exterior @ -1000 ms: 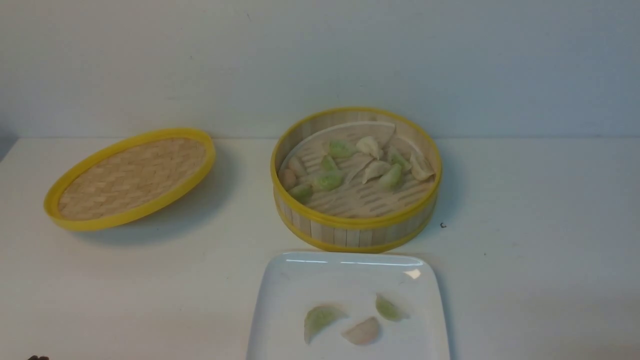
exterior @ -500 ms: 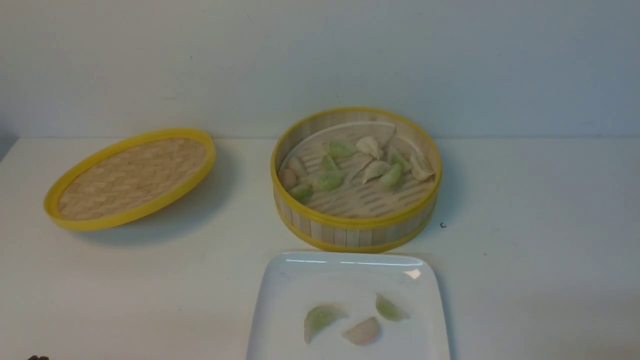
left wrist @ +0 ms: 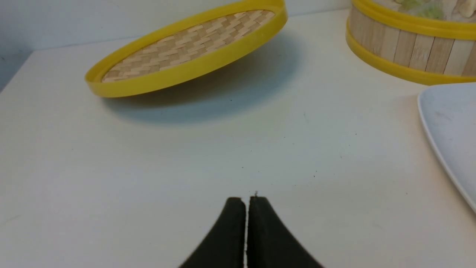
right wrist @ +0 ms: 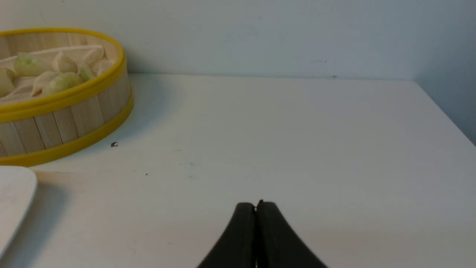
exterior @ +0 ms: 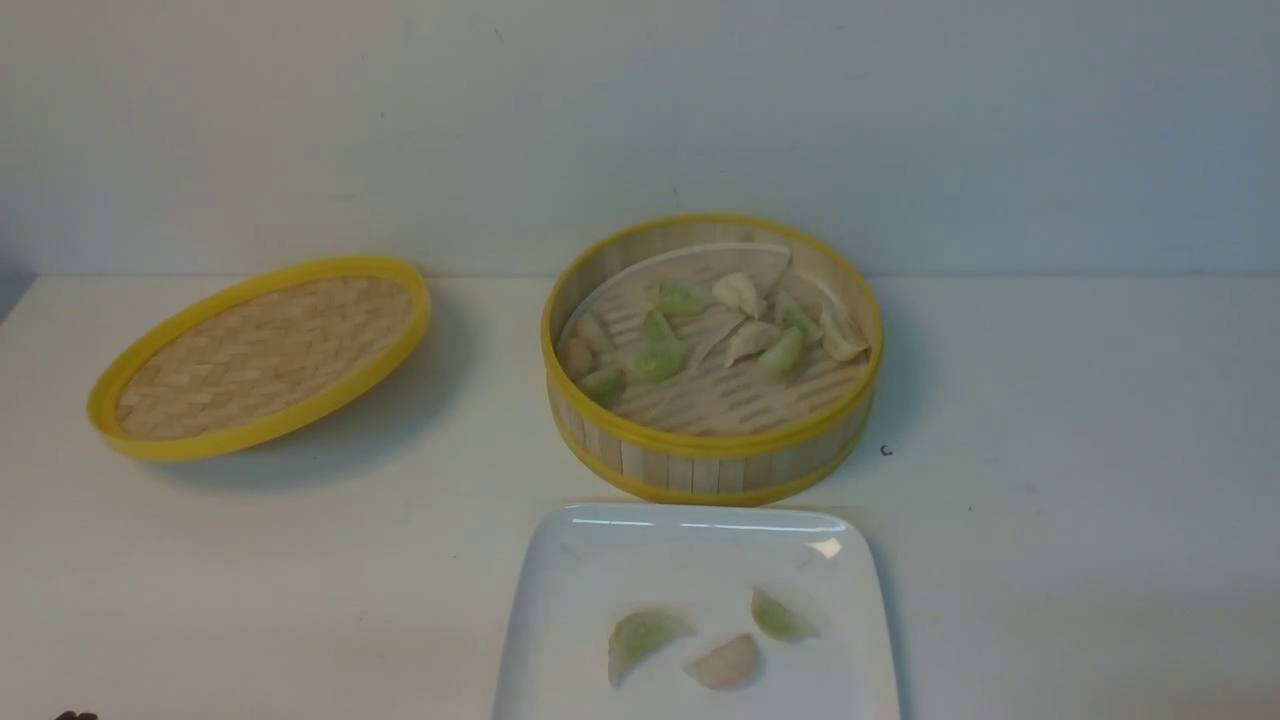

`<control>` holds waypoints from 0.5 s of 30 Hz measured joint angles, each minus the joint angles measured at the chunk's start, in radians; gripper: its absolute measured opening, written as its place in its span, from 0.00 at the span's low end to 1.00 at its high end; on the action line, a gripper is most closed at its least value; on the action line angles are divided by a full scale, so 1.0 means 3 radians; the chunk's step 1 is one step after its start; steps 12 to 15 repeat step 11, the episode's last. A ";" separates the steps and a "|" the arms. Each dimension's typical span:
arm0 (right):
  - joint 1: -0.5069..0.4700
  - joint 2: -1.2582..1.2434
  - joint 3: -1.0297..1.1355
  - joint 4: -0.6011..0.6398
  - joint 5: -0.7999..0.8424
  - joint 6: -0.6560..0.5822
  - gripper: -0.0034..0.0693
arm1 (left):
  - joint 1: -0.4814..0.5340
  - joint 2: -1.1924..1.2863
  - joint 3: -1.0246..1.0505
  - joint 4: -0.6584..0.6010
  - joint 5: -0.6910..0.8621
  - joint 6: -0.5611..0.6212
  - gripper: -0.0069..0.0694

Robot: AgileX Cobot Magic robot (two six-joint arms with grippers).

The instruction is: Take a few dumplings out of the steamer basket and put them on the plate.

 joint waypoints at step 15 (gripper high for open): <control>0.0000 0.0000 0.0000 0.0000 0.0000 -0.0034 0.03 | 0.0000 0.0000 0.0000 0.0000 0.0000 0.0000 0.08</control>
